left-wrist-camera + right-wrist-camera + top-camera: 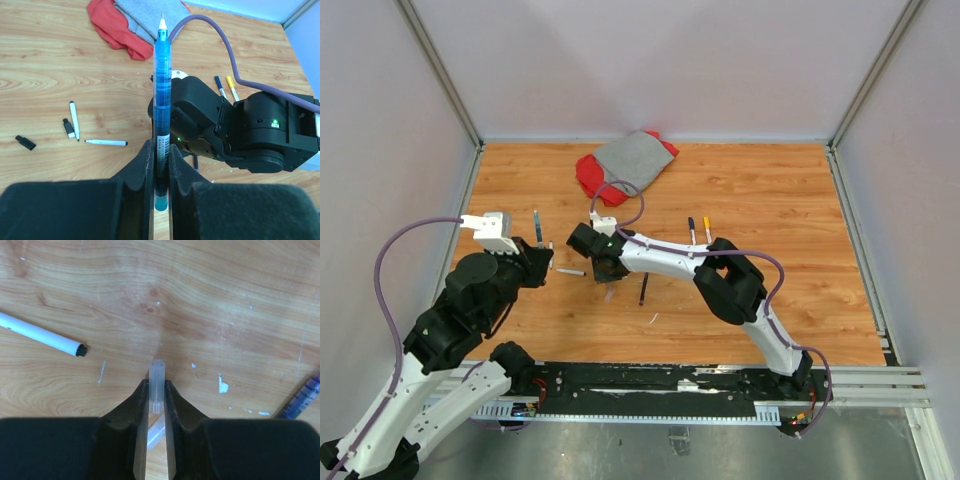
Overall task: Insert the pens into the pen caps
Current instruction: Pick up the pen cap from the center of the board.
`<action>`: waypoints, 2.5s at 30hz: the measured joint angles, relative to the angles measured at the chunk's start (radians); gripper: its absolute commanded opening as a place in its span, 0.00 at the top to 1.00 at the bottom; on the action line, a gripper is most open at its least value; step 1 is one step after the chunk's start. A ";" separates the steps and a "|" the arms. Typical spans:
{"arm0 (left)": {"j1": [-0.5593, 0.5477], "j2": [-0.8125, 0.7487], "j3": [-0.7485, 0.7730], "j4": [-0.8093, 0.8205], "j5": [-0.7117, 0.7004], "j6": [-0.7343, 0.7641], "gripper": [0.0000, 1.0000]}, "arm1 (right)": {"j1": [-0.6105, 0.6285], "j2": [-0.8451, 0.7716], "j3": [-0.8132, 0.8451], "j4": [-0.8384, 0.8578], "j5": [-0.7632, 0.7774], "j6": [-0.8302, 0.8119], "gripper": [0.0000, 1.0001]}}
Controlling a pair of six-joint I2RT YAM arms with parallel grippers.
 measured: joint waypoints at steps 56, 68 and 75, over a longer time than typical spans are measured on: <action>-0.121 0.345 -0.415 0.943 0.156 0.069 1.00 | -0.118 -1.593 -1.146 0.396 -0.042 -0.557 1.00; -0.220 0.507 -0.439 1.206 0.185 0.095 1.00 | -0.286 -1.624 -1.204 0.544 -0.143 -0.483 1.00; -0.263 0.537 -0.492 1.283 0.154 0.109 1.00 | -0.412 -1.604 -1.234 0.669 -0.305 -0.389 0.99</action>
